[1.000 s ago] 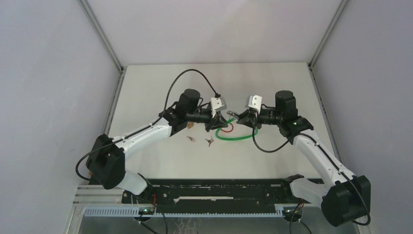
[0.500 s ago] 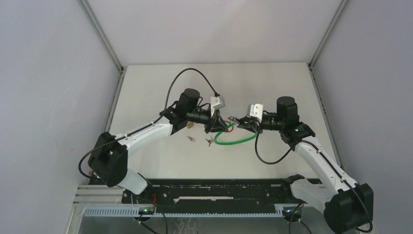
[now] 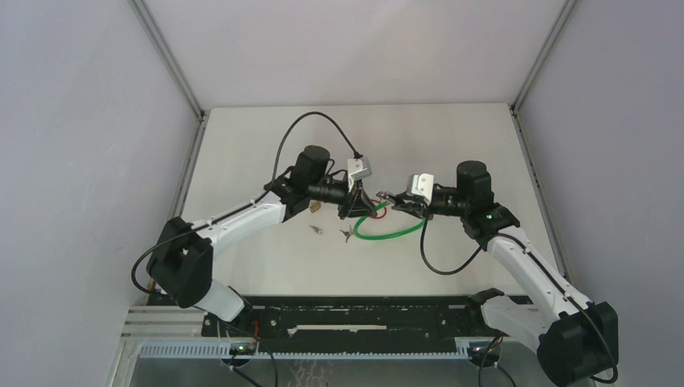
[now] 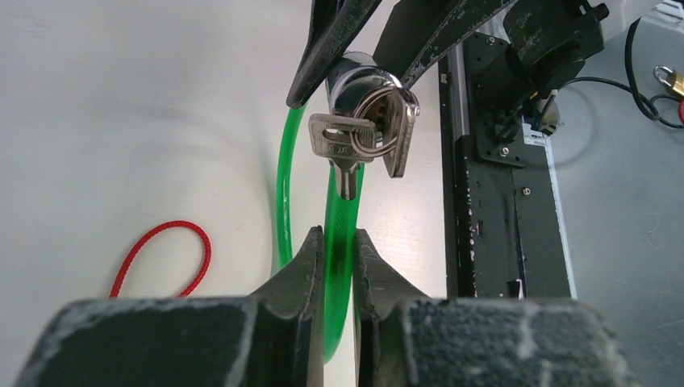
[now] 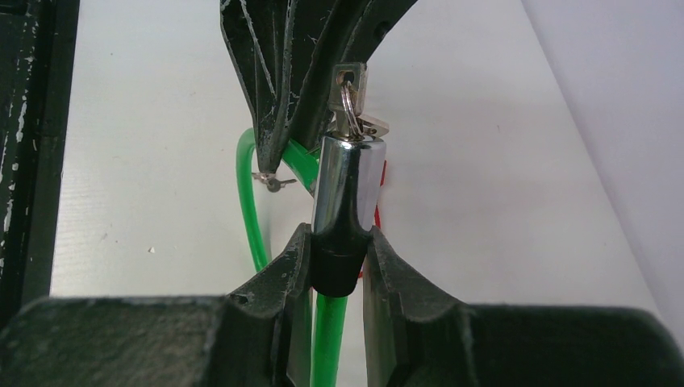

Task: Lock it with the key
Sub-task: Lock the lock at the center of the board.

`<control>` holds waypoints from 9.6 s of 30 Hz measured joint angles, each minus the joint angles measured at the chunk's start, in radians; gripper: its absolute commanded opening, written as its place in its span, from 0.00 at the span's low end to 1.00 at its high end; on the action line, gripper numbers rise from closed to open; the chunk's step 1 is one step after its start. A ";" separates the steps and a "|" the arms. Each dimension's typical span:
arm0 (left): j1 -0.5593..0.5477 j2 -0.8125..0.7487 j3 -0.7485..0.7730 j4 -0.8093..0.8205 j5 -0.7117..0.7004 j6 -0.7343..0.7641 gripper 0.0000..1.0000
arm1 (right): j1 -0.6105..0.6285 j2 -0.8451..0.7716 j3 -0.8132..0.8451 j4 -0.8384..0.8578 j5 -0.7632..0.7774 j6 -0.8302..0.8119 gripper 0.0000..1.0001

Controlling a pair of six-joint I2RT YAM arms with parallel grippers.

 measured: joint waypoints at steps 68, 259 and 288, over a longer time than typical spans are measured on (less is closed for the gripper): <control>-0.138 0.017 0.480 -0.697 -0.246 0.760 0.20 | 0.019 0.023 -0.002 0.014 -0.017 0.018 0.00; -0.082 0.027 0.399 -0.508 -0.203 0.174 0.00 | 0.019 0.004 -0.068 0.135 0.041 0.080 0.00; -0.086 0.013 0.414 -0.544 -0.245 0.150 0.00 | -0.010 0.011 -0.067 0.126 0.012 0.031 0.00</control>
